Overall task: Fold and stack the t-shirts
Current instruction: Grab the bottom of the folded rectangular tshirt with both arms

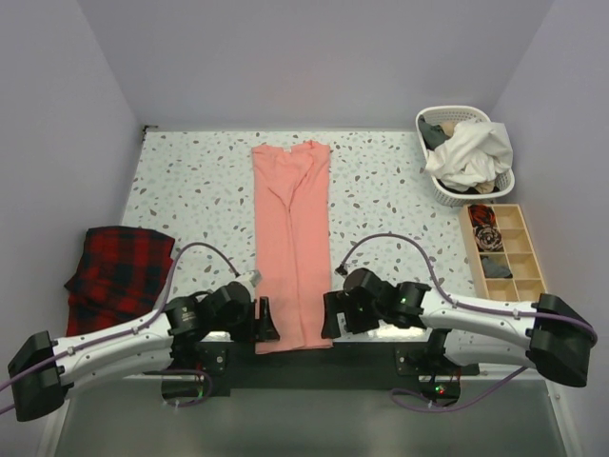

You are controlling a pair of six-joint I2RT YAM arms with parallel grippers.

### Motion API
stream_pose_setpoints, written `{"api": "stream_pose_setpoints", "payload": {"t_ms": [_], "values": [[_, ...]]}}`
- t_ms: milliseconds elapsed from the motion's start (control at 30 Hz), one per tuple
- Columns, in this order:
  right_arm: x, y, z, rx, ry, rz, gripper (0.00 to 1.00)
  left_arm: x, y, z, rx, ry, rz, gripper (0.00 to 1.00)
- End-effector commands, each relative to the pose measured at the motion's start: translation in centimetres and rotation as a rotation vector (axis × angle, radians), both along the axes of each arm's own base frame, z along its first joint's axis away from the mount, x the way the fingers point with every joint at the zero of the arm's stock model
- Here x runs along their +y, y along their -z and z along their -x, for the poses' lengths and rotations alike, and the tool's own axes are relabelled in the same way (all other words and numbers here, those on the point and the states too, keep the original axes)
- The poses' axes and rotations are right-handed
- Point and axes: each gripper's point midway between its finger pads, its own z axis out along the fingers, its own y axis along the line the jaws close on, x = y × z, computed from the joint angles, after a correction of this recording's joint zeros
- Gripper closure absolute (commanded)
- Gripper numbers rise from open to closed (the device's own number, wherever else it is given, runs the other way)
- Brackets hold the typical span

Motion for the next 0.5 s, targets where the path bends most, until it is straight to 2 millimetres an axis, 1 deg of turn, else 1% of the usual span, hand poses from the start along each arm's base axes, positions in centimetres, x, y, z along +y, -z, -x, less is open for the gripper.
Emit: {"api": "stream_pose_setpoints", "payload": {"t_ms": [0,33,100,133,200,233,267,333,400,433,467], "values": [[2.4,-0.1,0.9,0.071,-0.037,-0.097,0.13,0.0,0.9,0.7,0.035,0.003,0.009,0.34],[2.4,0.1,1.0,0.078,-0.037,-0.09,0.17,0.0,1.0,0.8,0.04,0.006,0.007,0.38],[2.1,0.9,1.1,0.095,-0.036,-0.051,0.2,0.2,1.2,0.9,0.046,0.008,-0.002,0.39],[2.1,1.0,1.2,0.102,-0.036,-0.044,0.21,0.2,1.4,1.1,0.055,0.014,-0.009,0.42],[2.3,1.3,1.2,0.115,-0.033,-0.04,0.24,0.5,1.7,1.3,0.063,0.014,-0.022,0.45],[2.2,1.6,1.3,0.125,-0.03,-0.033,0.26,0.6,1.8,1.3,0.065,0.016,-0.024,0.48],[2.2,1.7,1.3,0.13,-0.028,-0.03,0.31,0.7,1.9,1.4,0.066,0.016,-0.031,0.5],[2.6,1.8,1.5,0.139,-0.043,-0.038,0.35,0.8,2.0,1.4,0.067,0.016,-0.037,0.56],[3.0,1.7,1.4,0.139,-0.054,-0.051,0.45,0.8,2.2,1.5,0.07,0.021,-0.042,0.62],[3.0,1.9,1.5,0.142,-0.056,-0.042,0.49,0.8,2.2,1.5,0.071,0.022,-0.041,0.64],[2.9,2.1,1.5,0.146,-0.055,-0.039,0.59,0.8,2.2,1.5,0.072,0.026,-0.044,0.67]]}}
